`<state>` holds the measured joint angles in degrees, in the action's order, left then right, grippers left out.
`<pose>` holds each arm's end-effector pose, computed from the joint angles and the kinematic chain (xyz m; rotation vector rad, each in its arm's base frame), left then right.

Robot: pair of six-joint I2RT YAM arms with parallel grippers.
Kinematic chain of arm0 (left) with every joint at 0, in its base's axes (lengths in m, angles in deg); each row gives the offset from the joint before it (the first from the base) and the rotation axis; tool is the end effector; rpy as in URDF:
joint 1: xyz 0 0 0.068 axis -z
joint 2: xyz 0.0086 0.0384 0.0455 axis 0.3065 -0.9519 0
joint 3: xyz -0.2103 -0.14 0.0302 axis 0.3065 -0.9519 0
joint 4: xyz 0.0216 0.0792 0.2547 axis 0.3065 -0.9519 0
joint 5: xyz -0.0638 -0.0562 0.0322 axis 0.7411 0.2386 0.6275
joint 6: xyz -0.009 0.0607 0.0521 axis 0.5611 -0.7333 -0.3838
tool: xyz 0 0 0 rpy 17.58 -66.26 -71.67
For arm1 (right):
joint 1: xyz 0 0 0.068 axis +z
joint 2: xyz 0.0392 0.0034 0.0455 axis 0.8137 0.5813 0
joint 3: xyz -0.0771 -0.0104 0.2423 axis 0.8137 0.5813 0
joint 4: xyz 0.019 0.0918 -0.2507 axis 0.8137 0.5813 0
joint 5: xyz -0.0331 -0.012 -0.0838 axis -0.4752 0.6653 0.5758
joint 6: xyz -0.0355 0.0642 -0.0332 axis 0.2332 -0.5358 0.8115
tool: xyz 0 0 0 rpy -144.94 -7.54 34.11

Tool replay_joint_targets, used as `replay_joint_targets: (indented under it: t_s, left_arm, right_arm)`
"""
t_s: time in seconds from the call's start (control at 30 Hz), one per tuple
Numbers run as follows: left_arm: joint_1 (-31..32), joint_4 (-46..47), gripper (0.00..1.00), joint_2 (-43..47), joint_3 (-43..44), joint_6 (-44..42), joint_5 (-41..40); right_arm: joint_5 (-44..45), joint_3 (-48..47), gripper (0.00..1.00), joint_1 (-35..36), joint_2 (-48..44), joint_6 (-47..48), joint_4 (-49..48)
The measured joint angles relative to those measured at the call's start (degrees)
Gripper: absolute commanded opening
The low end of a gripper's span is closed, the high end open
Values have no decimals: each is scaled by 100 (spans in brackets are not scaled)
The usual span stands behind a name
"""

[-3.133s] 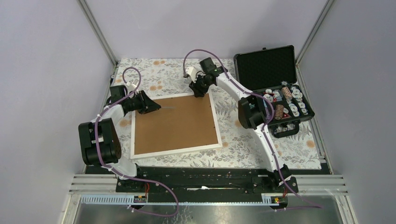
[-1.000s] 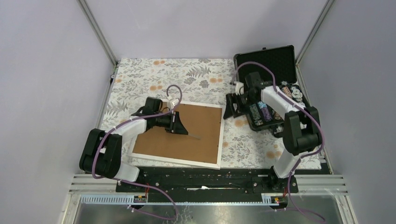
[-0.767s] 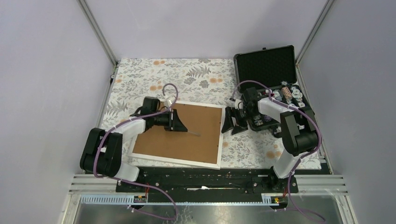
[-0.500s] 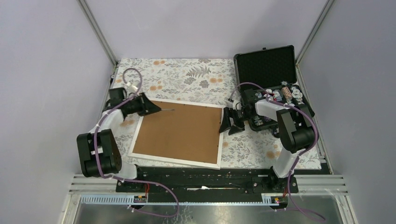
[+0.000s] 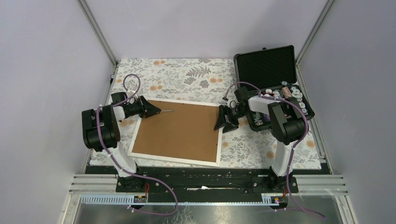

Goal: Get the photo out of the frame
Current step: Adjust the photo frame at the center of the board.

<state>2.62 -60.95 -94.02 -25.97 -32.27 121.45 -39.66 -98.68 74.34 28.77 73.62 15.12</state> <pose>0.3359 0.0283 0.1027 -0.2924 2.2458 -1.3529 0.3207 0.1698 0.0828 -0.3681 2.7574 1.2833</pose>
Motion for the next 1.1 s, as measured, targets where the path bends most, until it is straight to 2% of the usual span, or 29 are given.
replay_joint_targets:
  t_s: [0.23, 0.57, 0.7, 0.8, 0.93, 1.1]
  left_arm:
    - [-63, 975, 0, -850, 356, 612, 382]
    - [-37, 1493, 0, -1672, 1185, 1108, 446]
    - [-24, 1443, 0, -1725, 1453, 1067, 365]
    - [-11, 1137, 0, -1622, 1576, 835, 273]
    - [79, 205, 0, -1023, 1502, 389, 153]
    - [345, -651, 0, 343, 1040, -114, 199]
  right_arm:
    - [0, -402, 67, -2, 343, -181, 293]
    - [-42, -1482, 64, -2, 1088, -295, 625]
    - [-39, -1969, 69, -2, 1370, -293, 691]
    - [-20, -2208, 75, -2, 1464, -289, 658]
    - [28, -2284, 87, -2, 1438, -286, 422]
    - [122, -1790, 87, 0, 988, -247, 7]
